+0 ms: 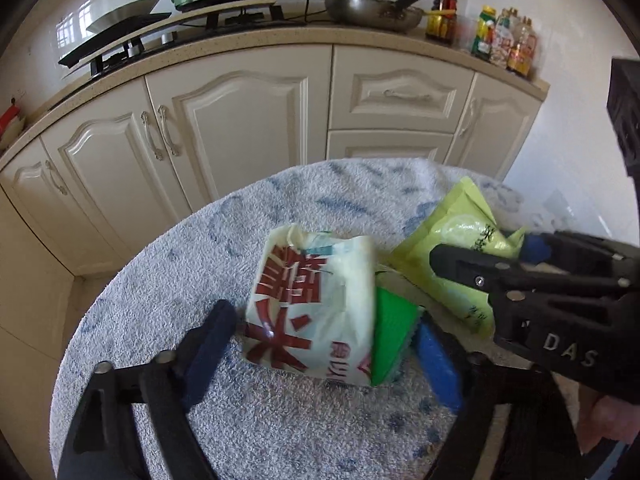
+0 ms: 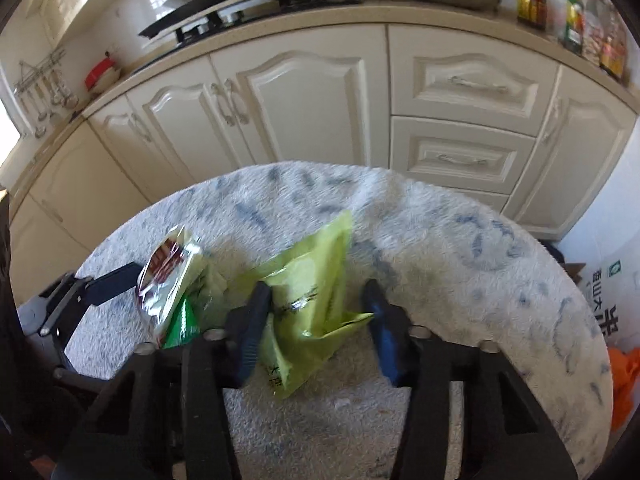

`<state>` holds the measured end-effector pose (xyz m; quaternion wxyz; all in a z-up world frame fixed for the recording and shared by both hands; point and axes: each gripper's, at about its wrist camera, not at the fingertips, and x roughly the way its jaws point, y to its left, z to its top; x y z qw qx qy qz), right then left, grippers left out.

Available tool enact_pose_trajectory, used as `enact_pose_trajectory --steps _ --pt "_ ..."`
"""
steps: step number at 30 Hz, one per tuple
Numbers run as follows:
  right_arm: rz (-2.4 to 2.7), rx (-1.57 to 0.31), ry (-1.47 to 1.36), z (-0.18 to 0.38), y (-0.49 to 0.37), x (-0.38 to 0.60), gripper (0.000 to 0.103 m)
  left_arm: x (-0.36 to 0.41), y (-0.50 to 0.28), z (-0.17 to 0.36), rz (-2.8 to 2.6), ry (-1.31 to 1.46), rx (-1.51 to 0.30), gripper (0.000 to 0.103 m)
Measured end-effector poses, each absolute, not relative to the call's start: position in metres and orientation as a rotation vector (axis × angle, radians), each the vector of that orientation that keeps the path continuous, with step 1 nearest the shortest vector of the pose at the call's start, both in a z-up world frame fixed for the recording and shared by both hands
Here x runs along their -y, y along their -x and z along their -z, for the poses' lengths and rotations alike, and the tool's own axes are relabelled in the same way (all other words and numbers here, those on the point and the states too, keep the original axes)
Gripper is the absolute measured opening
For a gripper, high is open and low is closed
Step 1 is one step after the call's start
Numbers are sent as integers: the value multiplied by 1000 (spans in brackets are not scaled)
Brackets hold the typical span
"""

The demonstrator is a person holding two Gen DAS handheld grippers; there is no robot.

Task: Collect trash
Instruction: 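Grasp the white-red snack bag with the left gripper while the right grasps the yellow-green bag, then carry the snack bag and yellow-green bag to the blue bin and open both grippers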

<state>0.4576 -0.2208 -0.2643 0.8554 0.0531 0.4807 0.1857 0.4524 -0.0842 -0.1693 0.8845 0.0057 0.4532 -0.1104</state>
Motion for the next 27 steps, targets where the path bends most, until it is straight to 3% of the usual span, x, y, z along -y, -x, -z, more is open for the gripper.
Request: enact_pose_trajectory --steps 3,16,27 --pt "-400 -1009 -148 265 -451 226 30 82 -460 172 238 8 -939 72" --pt "-312 -975 -223 236 -367 293 29 79 -430 177 322 137 -951 69" --pt "-234 -869 -262 187 -275 347 29 98 -319 105 372 106 -783 70"
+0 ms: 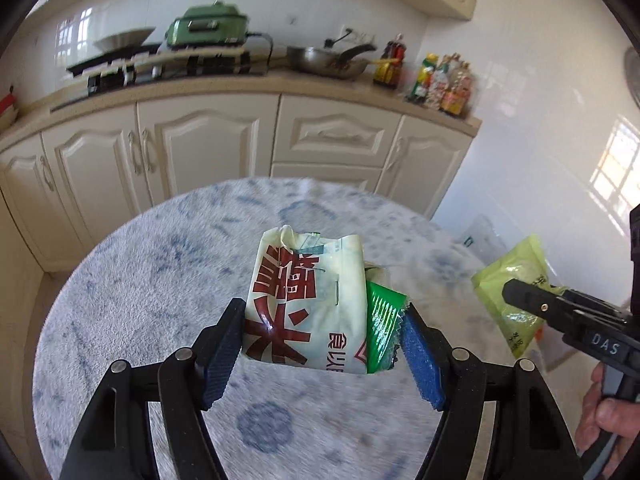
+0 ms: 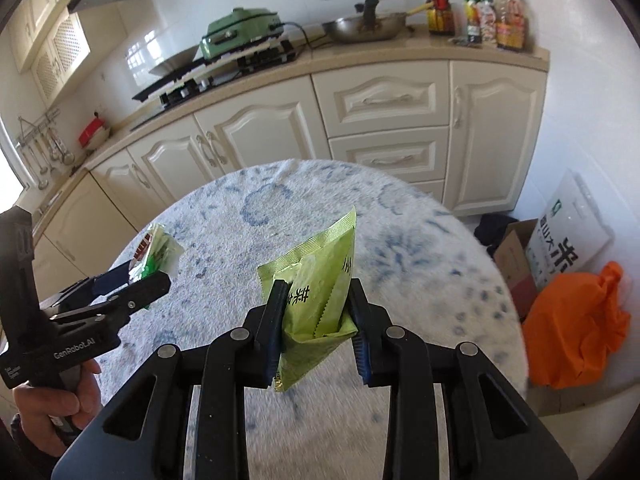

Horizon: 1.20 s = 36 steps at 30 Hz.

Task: Collect trash
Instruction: 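Carry the snack bag and yellow-green bag to the blue bin and open both grippers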

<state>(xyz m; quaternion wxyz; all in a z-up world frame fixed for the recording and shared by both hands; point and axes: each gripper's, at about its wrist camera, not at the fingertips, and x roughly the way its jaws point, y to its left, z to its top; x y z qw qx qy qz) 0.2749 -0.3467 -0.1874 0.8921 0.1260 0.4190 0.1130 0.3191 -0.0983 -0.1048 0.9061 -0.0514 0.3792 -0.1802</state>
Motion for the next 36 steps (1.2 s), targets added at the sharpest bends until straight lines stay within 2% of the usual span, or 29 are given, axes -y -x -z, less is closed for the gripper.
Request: enact_pose_trajectory --steps 14,21,29,36 --pt "-104 -678 -306 120 -164 431 29 158 -175 30 557 17 -594 70" --pt "-6 -614 -336 103 -122 478 29 201 -146 12 655 -16 -548 70" --pt "146 -586 -391 107 -73 544 30 259 -125 8 793 -54 -531 70" --pt "309 -629 -469 141 -34 610 30 327 -115 30 939 -105 -634 70"
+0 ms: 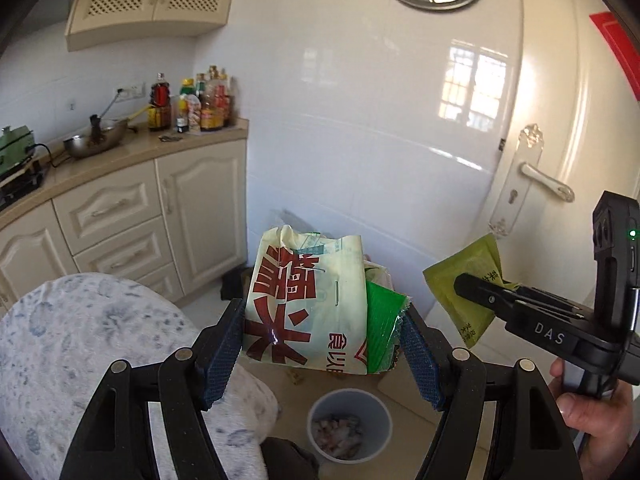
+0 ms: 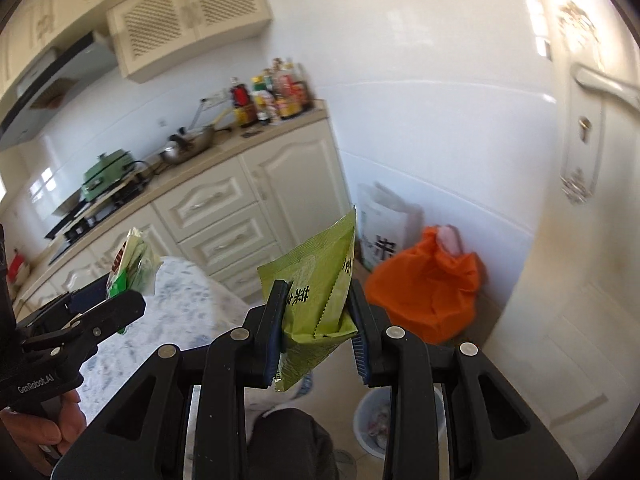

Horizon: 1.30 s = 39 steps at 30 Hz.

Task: Collect trash
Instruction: 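Carry the snack bag and yellow-green bag to the blue bin and open both grippers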

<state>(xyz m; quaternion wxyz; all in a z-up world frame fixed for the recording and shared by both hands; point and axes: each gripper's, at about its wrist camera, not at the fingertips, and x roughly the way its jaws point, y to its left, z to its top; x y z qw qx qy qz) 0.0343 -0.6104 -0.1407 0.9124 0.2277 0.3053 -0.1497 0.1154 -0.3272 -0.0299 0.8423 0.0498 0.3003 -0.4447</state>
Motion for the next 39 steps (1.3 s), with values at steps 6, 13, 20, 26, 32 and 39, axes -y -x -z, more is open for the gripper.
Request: enact_pose_trajectory --steps 6,13,20,26,32,39 --pt "398 -704 -548 189 -12 652 30 390 -105 64 1035 -178 -744 70" --pt "433 -830 -646 261 -7 680 30 458 -99 117 1070 -257 -890 70" --pt "437 -921 -724 324 -10 699 30 526 -104 165 1073 -317 -1003 70" --pt "443 -984 -790 386 -11 709 31 593 -123 233 1047 -373 -1133 70" --pt "442 -1082 -897 485 -7 727 31 656 -128 323 973 -462 -1266 70" --pt "409 -1185 -1000 589 -17 744 37 717 -145 420 874 -542 -1401 75"
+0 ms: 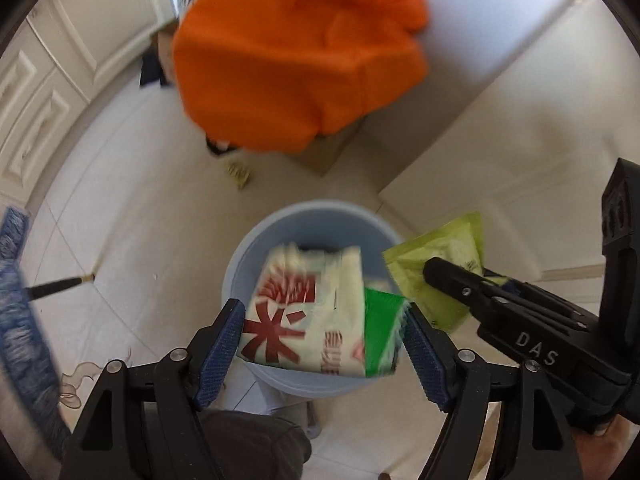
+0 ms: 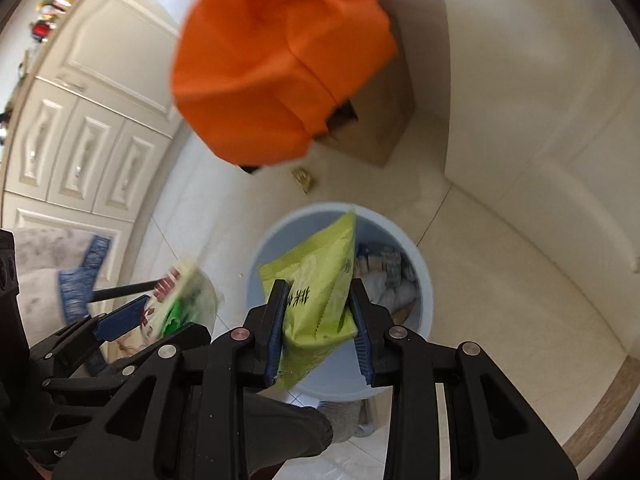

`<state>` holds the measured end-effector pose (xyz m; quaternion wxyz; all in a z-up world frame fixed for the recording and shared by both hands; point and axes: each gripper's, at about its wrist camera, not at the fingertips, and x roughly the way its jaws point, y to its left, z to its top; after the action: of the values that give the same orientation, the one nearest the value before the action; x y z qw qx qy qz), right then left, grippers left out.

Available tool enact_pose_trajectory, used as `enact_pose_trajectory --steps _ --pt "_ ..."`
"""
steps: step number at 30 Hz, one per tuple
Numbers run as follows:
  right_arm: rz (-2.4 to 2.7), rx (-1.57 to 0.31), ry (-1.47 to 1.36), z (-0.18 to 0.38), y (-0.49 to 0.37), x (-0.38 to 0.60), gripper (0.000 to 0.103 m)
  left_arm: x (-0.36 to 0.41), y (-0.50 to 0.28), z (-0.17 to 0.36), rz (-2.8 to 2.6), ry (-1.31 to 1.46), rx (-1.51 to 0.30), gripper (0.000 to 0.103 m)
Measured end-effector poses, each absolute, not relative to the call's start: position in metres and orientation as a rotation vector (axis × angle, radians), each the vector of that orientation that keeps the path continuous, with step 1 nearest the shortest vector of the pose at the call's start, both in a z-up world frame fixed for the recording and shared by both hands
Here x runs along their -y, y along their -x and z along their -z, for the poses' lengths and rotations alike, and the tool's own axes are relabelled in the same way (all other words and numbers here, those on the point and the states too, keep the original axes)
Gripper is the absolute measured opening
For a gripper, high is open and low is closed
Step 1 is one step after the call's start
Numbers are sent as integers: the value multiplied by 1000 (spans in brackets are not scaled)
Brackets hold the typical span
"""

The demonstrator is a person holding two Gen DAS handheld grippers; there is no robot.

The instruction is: Collect trash

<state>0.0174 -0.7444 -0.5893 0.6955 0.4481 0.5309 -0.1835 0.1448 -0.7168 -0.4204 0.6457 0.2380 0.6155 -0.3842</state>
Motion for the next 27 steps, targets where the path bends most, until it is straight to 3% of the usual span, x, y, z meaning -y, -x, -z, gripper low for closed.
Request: enact_pose_trajectory --steps 1,6,8,17,19,20,21,23,27 --pt "410 -1194 -1019 602 -19 746 40 725 -147 434 864 -555 -1425 76" --pt "447 -1227 -1102 652 -6 744 74 752 -156 472 804 -575 -1486 93" --pt "466 -1229 -1098 659 -2 739 77 765 -152 473 780 -616 -1444 98" --pt "666 -1355 -911 679 18 710 78 783 -180 484 666 -602 -1401 98" --pt "661 -1383 -940 701 20 707 76 791 -200 490 661 -577 -1415 98" --pt "657 -1399 -950 713 20 706 69 794 -208 491 662 -578 -1416 98" --pt "654 -1422 -948 724 20 706 58 798 -216 494 667 -585 -1411 98" --pt "661 -1446 -959 743 20 706 47 802 -231 499 680 -567 -1409 98" --pt "687 -1470 -989 770 30 712 16 791 -262 528 638 -562 -1423 97"
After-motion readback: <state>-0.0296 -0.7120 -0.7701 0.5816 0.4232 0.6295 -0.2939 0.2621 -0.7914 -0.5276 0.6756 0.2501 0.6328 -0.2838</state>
